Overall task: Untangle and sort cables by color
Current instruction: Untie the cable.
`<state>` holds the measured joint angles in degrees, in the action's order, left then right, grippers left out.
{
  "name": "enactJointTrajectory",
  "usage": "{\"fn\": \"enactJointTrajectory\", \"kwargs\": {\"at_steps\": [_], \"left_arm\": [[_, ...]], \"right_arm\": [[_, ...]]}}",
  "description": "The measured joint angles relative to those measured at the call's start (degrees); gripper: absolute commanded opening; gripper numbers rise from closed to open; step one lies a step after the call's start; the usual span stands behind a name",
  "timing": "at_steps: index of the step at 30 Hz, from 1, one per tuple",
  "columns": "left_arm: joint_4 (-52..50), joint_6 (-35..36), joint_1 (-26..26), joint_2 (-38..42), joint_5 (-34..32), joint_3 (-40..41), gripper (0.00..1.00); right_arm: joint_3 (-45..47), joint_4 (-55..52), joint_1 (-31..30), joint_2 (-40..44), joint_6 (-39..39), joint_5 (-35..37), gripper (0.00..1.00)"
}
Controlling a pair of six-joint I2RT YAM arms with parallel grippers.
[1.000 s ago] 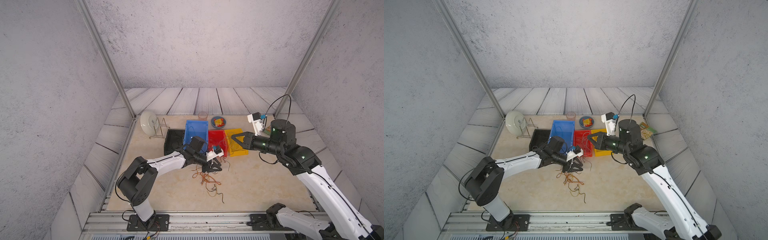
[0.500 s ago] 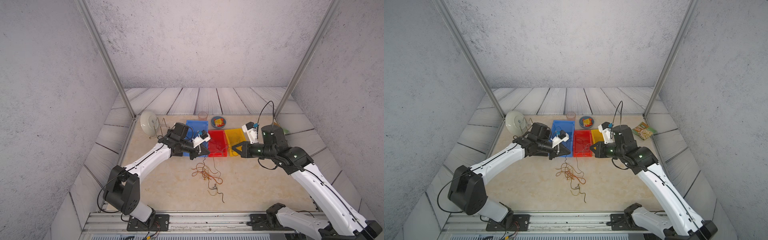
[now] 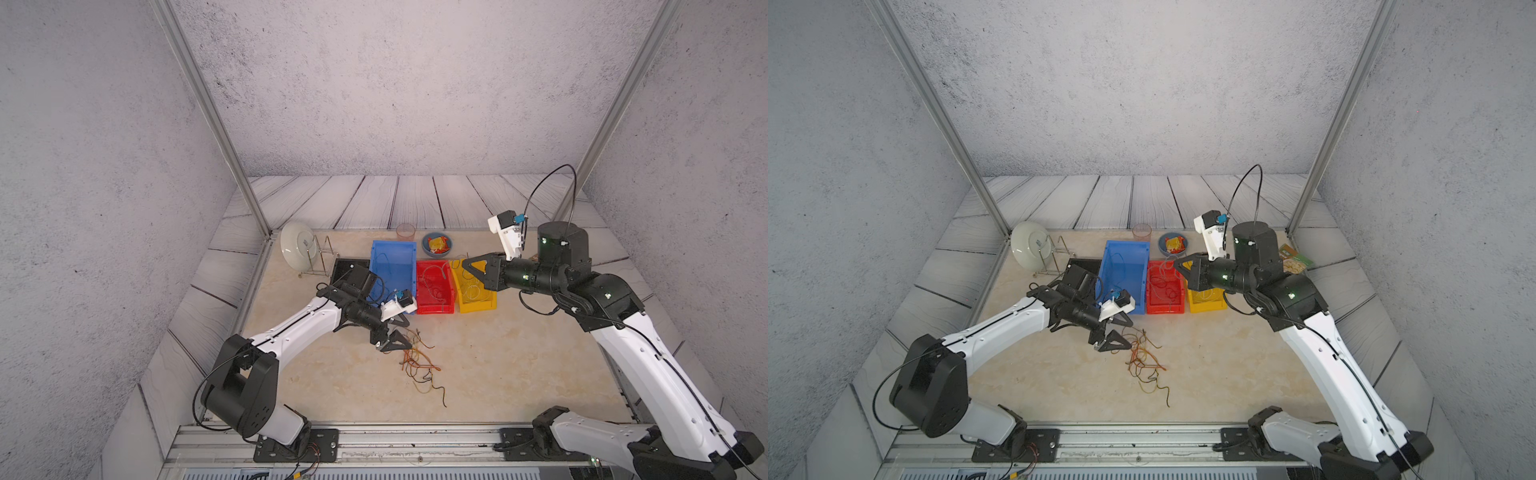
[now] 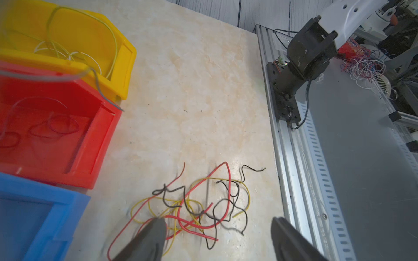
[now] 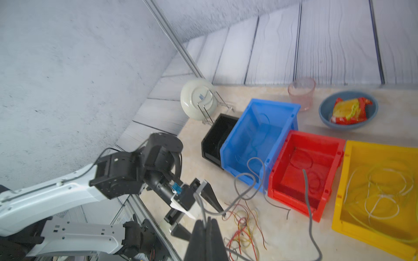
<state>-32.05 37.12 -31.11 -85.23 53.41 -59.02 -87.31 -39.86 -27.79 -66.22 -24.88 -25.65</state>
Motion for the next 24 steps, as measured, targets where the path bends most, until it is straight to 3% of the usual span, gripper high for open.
{"fn": "enactJointTrajectory", "kwargs": {"at_steps": [5, 10, 15, 24], "left_arm": [[-10.08, 4.52, 2.34, 2.47, -1.55, -7.76, 0.88], [-18.27, 8.57, 9.68, 9.22, -0.44, -15.76, 0.88], [-21.92, 7.82, 16.26, 14.05, 1.6, -18.53, 0.88], [-21.31, 5.81, 16.83, 12.72, 4.98, -17.31, 0.88]], "right_arm": [[-3.54, 1.11, 0.0, -2.78, 1.81, -2.01, 0.0], [-3.58, 0.96, 0.0, -6.14, 4.22, -5.25, 0.0], [-2.64, 1.64, -0.26, -8.17, 5.64, -11.3, 0.0], [0.79, 11.82, -3.69, -9.11, 1.7, -16.06, 0.0]]}}
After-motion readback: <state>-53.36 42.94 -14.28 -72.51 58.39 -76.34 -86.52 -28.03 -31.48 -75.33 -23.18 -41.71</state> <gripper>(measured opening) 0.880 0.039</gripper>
